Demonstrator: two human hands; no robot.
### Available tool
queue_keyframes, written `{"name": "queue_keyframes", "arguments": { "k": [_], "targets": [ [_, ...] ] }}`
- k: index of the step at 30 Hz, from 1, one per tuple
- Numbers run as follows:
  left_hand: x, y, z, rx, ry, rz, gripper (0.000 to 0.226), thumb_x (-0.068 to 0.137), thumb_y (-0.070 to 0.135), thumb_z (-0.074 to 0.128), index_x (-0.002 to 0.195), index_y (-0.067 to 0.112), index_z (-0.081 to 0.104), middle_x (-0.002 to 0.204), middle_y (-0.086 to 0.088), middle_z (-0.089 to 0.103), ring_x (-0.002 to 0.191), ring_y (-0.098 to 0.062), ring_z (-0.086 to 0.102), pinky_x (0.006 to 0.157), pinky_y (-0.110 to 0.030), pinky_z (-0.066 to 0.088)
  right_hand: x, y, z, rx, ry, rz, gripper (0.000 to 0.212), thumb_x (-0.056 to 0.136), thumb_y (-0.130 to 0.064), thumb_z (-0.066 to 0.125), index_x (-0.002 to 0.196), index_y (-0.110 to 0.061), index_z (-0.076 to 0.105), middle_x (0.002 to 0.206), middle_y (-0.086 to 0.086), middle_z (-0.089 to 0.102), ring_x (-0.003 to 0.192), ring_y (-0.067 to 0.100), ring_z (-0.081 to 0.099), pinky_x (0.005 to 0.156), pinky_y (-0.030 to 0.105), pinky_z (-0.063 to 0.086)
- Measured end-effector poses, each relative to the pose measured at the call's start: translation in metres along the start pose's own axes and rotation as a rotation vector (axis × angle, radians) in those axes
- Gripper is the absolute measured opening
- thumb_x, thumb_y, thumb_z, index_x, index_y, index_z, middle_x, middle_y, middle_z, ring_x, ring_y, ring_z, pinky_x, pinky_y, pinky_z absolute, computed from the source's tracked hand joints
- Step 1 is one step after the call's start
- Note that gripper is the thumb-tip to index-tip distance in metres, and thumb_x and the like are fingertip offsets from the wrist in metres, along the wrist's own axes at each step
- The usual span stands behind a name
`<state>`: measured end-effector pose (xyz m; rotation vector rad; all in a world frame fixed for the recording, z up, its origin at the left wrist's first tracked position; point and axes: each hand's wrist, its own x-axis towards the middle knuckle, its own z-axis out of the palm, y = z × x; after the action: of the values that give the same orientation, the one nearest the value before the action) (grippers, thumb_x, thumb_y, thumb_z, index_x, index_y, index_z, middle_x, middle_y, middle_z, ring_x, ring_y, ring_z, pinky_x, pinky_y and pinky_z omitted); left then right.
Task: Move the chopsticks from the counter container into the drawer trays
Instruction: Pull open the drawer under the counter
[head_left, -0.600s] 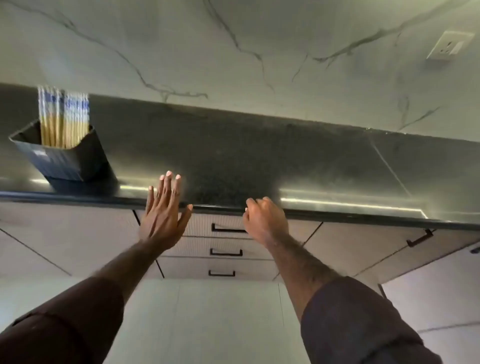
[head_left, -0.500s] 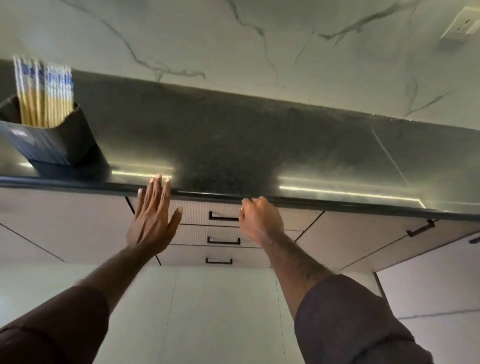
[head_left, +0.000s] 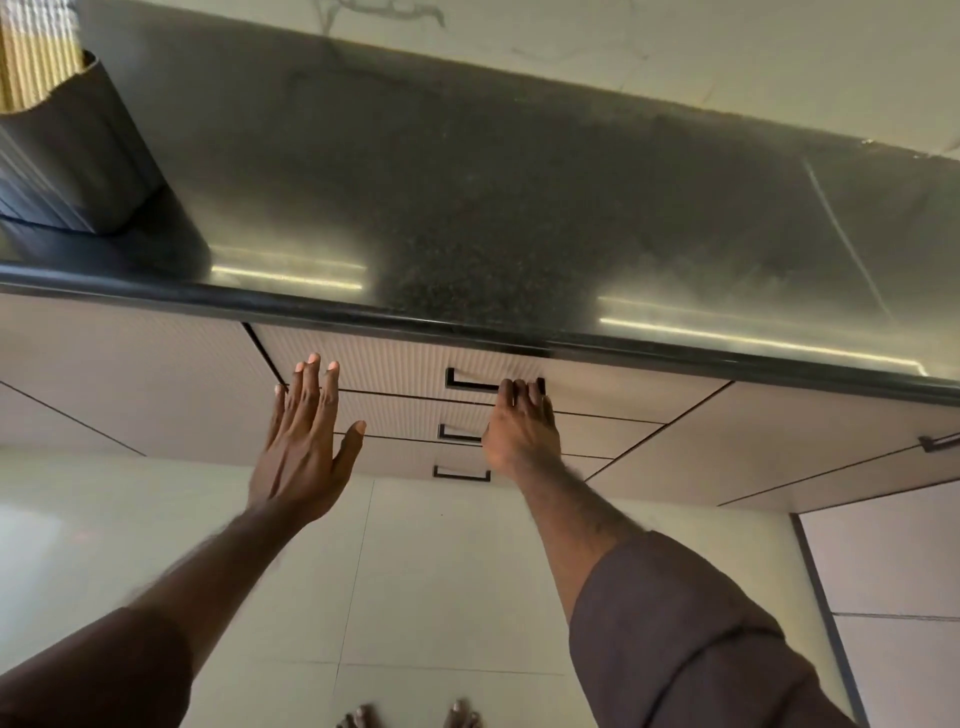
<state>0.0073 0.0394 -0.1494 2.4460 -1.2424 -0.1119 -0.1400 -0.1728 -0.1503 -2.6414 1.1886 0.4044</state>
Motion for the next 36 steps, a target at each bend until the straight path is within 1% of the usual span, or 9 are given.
{"name": "queue_keyframes", "arguments": {
  "k": [2,5,9,12,15,17,21,29,36],
  "targets": [
    [-0.005,-0.003,0.007,-0.003,-0.003,-0.003,0.072,0.098,0.053,0.020,0.154,0.019,-0.009,0.163,-0.009,-0.009,0.150,-0.020,-0.011,0.122,-0.042,-0.002,0.001,-0.001,0.009,-0.017,0.093,0.014,0.072,0.095,-0.021,0.048,0.154,-0.012,0.008,0.162,0.014,0.013,0.150,0.029,0.005,0.120,0.041,0.002],
    [-0.014,-0.005,0.009,-0.016,-0.001,-0.007,0.073,0.097,0.053,0.021,0.154,0.019,-0.009,0.163,-0.009,-0.011,0.150,-0.019,-0.012,0.122,-0.043,-0.002,0.003,-0.002,0.005,-0.007,0.194,0.008,0.063,0.093,-0.020,0.055,0.149,-0.010,0.027,0.149,0.013,0.041,0.141,0.028,0.030,0.119,0.041,0.023],
    [-0.018,-0.004,-0.001,0.000,0.003,0.044,0.074,0.097,0.053,0.023,0.154,0.018,-0.009,0.163,-0.010,-0.011,0.150,-0.021,-0.012,0.122,-0.041,-0.004,-0.009,-0.004,0.000,0.123,0.183,0.075,0.041,0.096,-0.024,0.051,0.133,-0.006,0.047,0.126,0.015,0.059,0.117,0.028,0.051,0.090,0.040,0.049],
    [-0.022,-0.003,-0.010,0.025,0.018,0.081,0.074,0.098,0.051,0.024,0.154,0.016,-0.009,0.163,-0.011,-0.011,0.150,-0.021,-0.011,0.121,-0.035,-0.010,-0.022,-0.005,0.006,0.226,0.201,0.097,0.043,0.102,-0.033,0.029,0.117,-0.005,0.057,0.116,0.015,0.061,0.106,0.032,0.057,0.080,0.038,0.043],
    [-0.034,0.002,-0.014,0.016,0.038,0.087,0.074,0.098,0.050,0.025,0.154,0.015,-0.009,0.163,-0.008,-0.014,0.150,-0.021,-0.011,0.121,-0.034,-0.010,-0.045,-0.007,0.014,0.257,0.250,0.173,0.029,0.100,-0.032,0.040,0.103,-0.010,0.060,0.096,0.004,0.065,0.087,0.023,0.062,0.060,0.023,0.039],
    [-0.046,0.007,-0.016,-0.006,0.049,0.089,0.075,0.098,0.050,0.027,0.154,0.015,-0.008,0.163,-0.007,-0.014,0.150,-0.022,-0.011,0.121,-0.035,-0.009,-0.068,-0.009,0.021,0.230,0.235,0.162,0.018,0.096,-0.022,0.054,0.107,-0.010,0.060,0.093,0.004,0.065,0.090,0.025,0.064,0.062,0.020,0.039],
    [-0.078,0.018,-0.020,-0.028,0.079,0.103,0.075,0.098,0.048,0.030,0.155,0.013,-0.004,0.163,-0.009,-0.009,0.151,-0.024,-0.007,0.121,-0.035,-0.009,-0.118,-0.008,0.036,0.131,0.247,0.108,0.031,0.089,-0.021,0.069,0.117,-0.011,0.061,0.101,0.010,0.070,0.089,0.025,0.067,0.066,0.031,0.052],
    [-0.158,0.036,-0.025,0.003,0.061,0.055,0.075,0.098,0.051,0.026,0.154,0.014,-0.007,0.163,-0.009,-0.009,0.151,-0.022,-0.009,0.121,-0.034,-0.012,-0.195,-0.006,0.063,0.188,0.284,0.045,0.030,0.092,-0.027,0.064,0.117,-0.011,0.062,0.102,0.010,0.071,0.091,0.025,0.067,0.071,0.032,0.054],
    [-0.230,0.054,-0.025,0.039,0.033,0.035,0.075,0.098,0.054,0.022,0.154,0.014,-0.008,0.163,-0.007,-0.012,0.150,-0.020,-0.012,0.120,-0.032,-0.013,-0.271,-0.003,0.084,0.196,0.257,0.034,0.025,0.095,-0.030,0.061,0.111,-0.011,0.064,0.100,0.010,0.071,0.088,0.026,0.067,0.064,0.029,0.049]
  ]
}}
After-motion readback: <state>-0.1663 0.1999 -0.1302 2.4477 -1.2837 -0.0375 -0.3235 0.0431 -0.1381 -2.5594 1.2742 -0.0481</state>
